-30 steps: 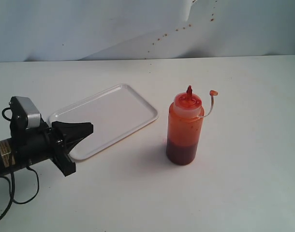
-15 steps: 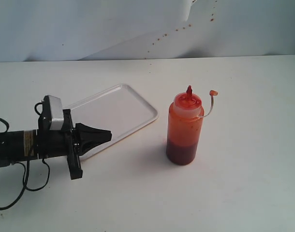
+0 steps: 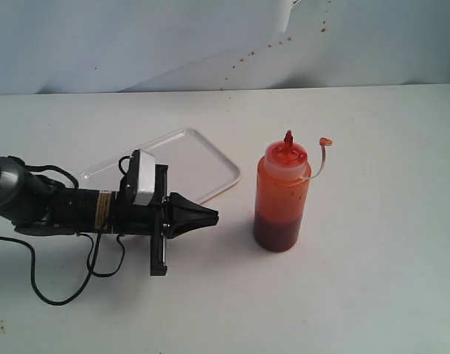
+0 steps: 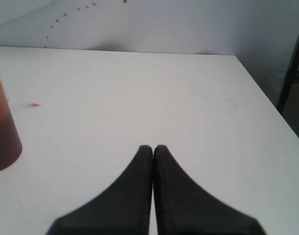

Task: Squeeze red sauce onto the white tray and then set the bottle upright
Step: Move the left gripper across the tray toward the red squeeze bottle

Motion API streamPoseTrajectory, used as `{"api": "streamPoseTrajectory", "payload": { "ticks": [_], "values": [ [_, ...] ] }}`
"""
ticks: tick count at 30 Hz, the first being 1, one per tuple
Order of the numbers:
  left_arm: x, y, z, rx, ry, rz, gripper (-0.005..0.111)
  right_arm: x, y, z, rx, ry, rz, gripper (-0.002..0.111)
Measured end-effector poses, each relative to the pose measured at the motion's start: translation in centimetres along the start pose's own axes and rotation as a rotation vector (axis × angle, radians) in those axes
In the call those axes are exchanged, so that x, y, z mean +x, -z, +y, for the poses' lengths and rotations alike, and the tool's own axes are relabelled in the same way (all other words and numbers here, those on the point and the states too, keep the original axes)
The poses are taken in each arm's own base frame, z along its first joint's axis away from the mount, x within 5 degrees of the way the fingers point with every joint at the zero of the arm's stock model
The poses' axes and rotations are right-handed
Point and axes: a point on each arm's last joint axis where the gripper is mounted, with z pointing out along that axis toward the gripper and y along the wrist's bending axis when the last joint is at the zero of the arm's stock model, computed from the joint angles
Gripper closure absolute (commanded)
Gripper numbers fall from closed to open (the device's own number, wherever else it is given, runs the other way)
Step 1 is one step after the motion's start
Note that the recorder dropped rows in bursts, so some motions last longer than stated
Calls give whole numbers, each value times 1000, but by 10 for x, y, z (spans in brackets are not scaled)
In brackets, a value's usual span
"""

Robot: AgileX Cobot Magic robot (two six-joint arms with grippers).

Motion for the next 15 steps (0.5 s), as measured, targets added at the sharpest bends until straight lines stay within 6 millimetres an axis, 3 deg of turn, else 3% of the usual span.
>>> {"api": "streamPoseTrajectory", "payload": {
  "ticks": [8,15],
  "values": [
    [-12,-17,2,34,-55,-25,107,0,0,0,0,0,0,108],
    [-13,-19,3,38,-65,-19,107,0,0,0,0,0,0,108]
  ]
}}
